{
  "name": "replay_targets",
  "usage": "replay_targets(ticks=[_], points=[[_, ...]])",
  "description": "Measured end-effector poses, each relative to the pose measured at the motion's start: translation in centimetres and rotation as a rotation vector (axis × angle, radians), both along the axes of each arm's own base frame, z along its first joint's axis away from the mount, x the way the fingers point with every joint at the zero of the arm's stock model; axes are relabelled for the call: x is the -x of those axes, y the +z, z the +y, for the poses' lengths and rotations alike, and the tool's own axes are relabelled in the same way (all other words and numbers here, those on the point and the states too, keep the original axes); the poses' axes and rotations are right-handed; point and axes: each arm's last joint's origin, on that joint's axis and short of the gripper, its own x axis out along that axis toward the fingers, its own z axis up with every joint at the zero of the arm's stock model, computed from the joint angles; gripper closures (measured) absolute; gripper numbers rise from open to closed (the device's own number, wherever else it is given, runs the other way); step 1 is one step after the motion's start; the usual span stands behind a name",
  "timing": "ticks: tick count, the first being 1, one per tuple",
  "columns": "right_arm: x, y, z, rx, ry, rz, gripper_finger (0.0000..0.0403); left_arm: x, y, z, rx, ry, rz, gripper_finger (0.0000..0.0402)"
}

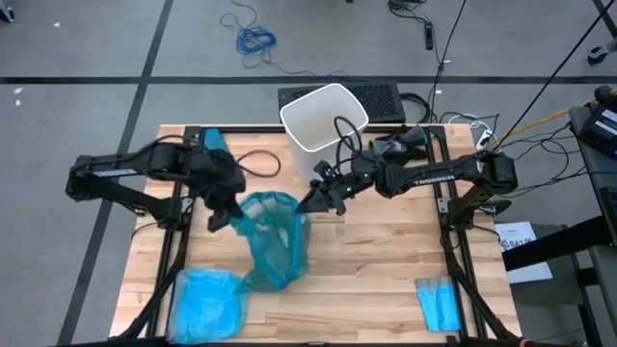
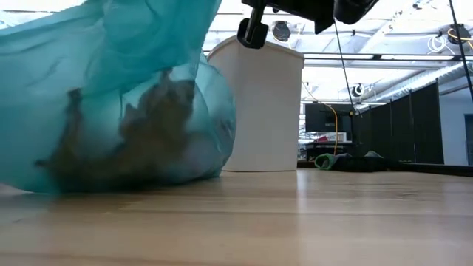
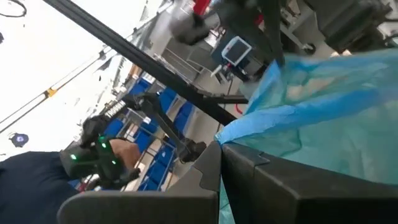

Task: Place trash/remove bag and relplace
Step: Close the blue trash bag

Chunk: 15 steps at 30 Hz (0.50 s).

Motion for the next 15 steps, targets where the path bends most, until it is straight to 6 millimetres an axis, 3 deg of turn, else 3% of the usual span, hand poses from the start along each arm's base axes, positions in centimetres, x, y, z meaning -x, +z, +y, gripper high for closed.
replay_targets(ticks=[5,15], points=[[0.0,0.0,0.0,0.024,0.001,-0.013,0.0403,0.8,0.7,0.3,0.055,0.101,-0.026,0.0377],[0.0,-0.3,0.1,0.043,0.012,0.008,0.0403,4.8,2.8,0.2,0.207,0.296,-0.112,0.0272]])
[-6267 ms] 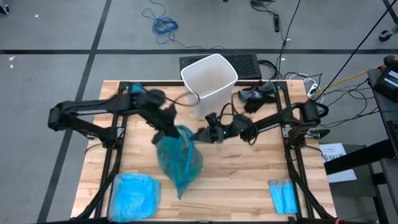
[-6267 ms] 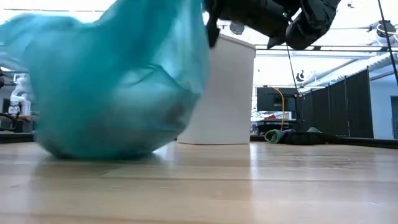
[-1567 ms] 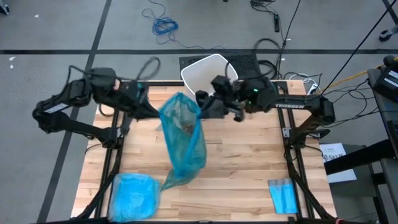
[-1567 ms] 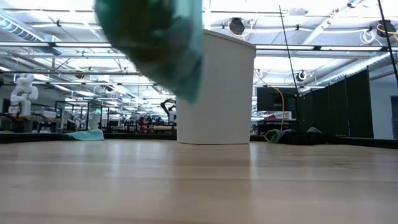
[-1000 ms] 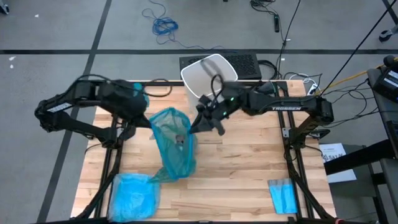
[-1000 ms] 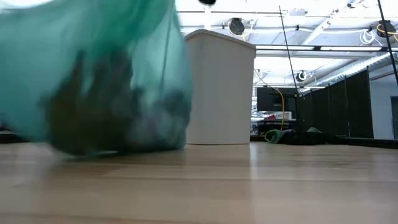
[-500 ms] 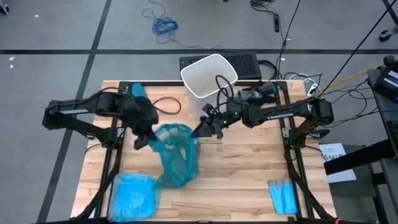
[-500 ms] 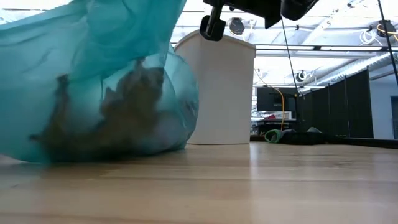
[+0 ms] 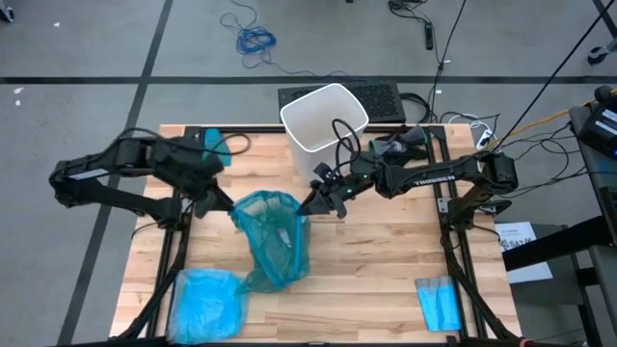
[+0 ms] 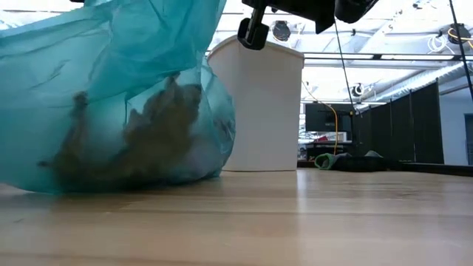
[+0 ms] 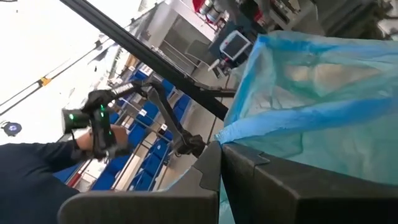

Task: Place trash/remove bag and relplace
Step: Close the blue trash bag

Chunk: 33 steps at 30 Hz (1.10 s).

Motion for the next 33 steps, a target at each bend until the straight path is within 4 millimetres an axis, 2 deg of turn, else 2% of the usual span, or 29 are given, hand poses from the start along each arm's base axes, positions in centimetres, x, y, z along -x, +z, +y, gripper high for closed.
replay_targets(ticks=[3,7,11,13,17,19,21,24,27,33], points=[[0.0,-0.2,0.0,0.0,0.002,0.023,0.0403,1.3,0.4,0.2,0.015,0.144,-0.016,0.0253],[0.0,-0.2,0.0,0.005,0.002,0.021,0.0403,3.8,1.1,0.4,0.062,0.433,-0.086,0.0251],[0.0,-0.3,0.0,0.021,0.001,0.016,0.0403,4.1,1.2,0.0,0.201,0.49,-0.335,0.0254],[0.0,-0.3,0.0,0.027,-0.003,0.017,0.0403,3.7,0.5,-0.4,0.274,0.506,-0.409,0.0254],[0.0,-0.4,-0.5,0.037,-0.051,0.019,0.0403,1.5,-3.5,-2.0,0.397,0.484,-0.278,0.0254],[0.0,-0.4,-1.1,0.039,-0.106,0.022,0.0403,0.0,-4.4,-3.1,0.421,0.449,-0.308,0.0254],[-0.1,-0.4,-1.7,0.049,-0.169,0.02,0.0403,-0.9,-4.5,-3.7,0.389,0.47,-0.391,0.0254],[-0.1,-0.8,-2.2,0.069,-0.232,0.06,0.0403,-1.0,-3.9,-3.9,0.299,0.555,-0.498,0.0254],[0.0,-1.5,-2.5,0.077,-0.267,0.134,0.0403,-0.3,-3.9,-4.3,0.292,0.562,-0.499,0.0254],[0.1,-1.9,-2.8,0.1,-0.288,0.169,0.0403,0.6,-4.4,-6.0,0.416,0.565,-0.413,0.0256]])
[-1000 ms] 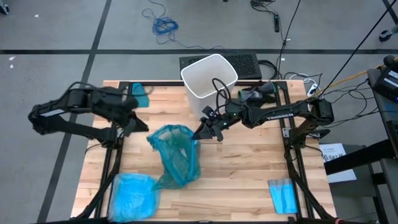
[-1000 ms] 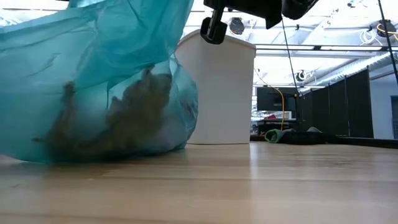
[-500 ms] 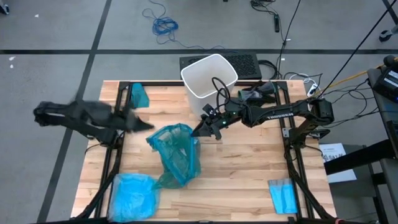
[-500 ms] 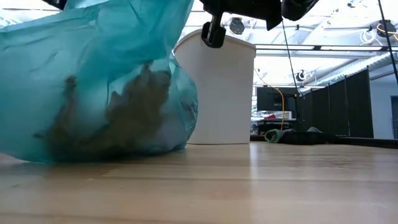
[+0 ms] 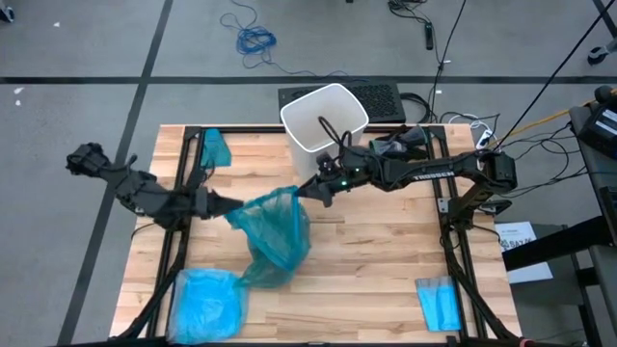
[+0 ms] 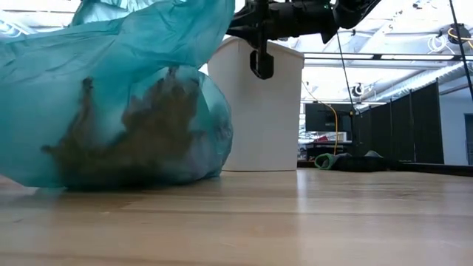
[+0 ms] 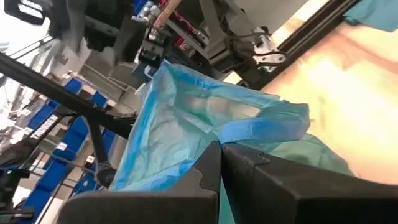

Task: Place trash/remove bag and relplace
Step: Close the blue trash bag

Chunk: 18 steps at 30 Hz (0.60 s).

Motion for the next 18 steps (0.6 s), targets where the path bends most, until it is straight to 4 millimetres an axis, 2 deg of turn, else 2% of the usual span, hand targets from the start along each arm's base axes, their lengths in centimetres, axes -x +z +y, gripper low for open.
replay_targets(ticks=[5,11,15,18], points=[[0.0,0.1,0.1,0.012,0.02,-0.013,0.0403,0.6,-0.5,-2.1,0.061,-0.148,0.059,0.0263],[0.1,0.5,0.2,0.008,0.034,-0.035,0.0403,1.0,-1.3,-4.3,0.113,-0.24,0.124,0.0263],[0.5,1.4,0.3,0.012,0.037,-0.065,0.0403,1.5,-3.8,-5.6,0.128,-0.244,0.351,0.0263],[0.8,1.9,0.8,0.014,0.048,-0.08,0.0403,1.8,-5.8,-5.6,0.056,-0.112,0.501,0.0263]])
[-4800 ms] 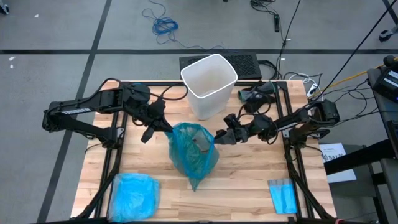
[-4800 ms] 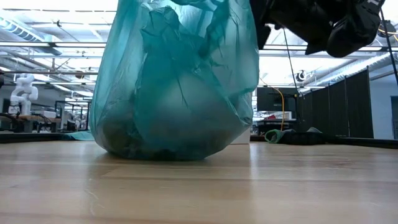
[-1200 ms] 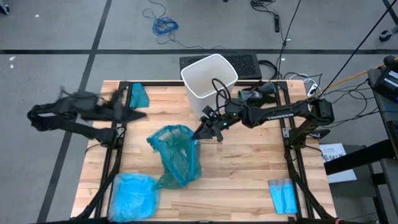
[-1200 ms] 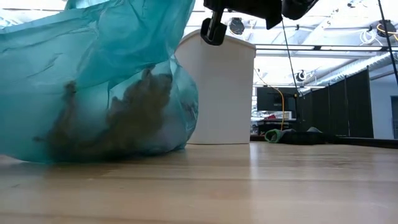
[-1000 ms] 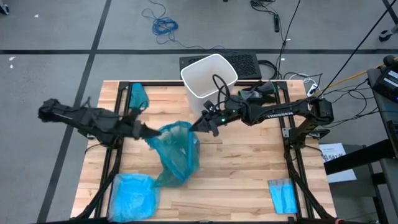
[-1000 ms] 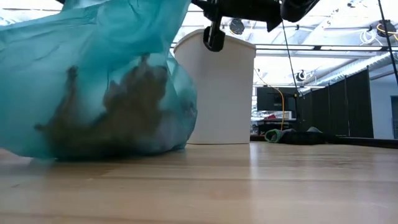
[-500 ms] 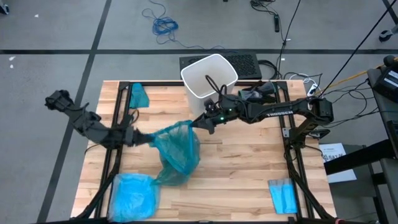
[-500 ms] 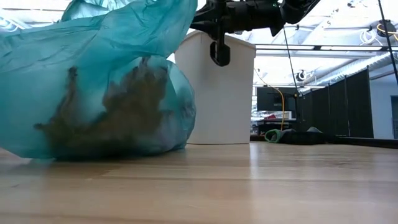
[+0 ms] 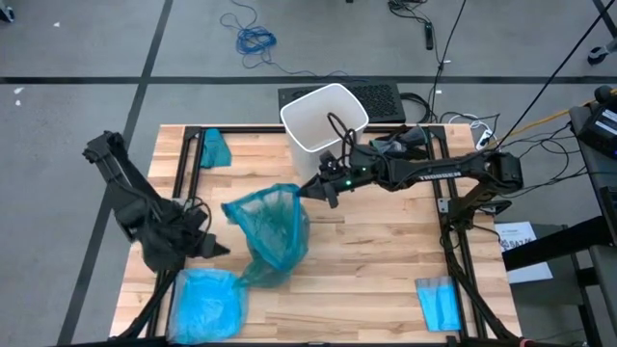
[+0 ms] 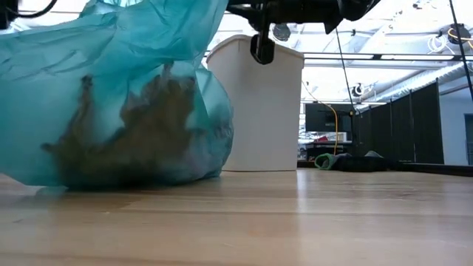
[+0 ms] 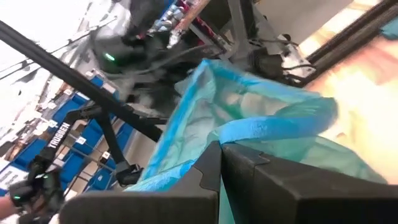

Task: Place trash/remove bag and relplace
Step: Close the blue trash bag

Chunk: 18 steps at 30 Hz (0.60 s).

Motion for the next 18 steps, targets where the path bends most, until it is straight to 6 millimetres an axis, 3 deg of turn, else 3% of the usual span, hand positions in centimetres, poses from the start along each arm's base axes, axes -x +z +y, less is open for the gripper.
replay_targets(ticks=[10,18], points=[[-0.1,-0.1,2.3,0.018,0.017,0.014,0.0403,-1.5,-0.4,2.7,-0.356,0.381,-0.214,0.0263],[-0.1,0.0,2.3,0.032,0.009,0.004,0.0403,-3.4,1.6,3.6,-0.436,0.28,-0.282,0.0263]])
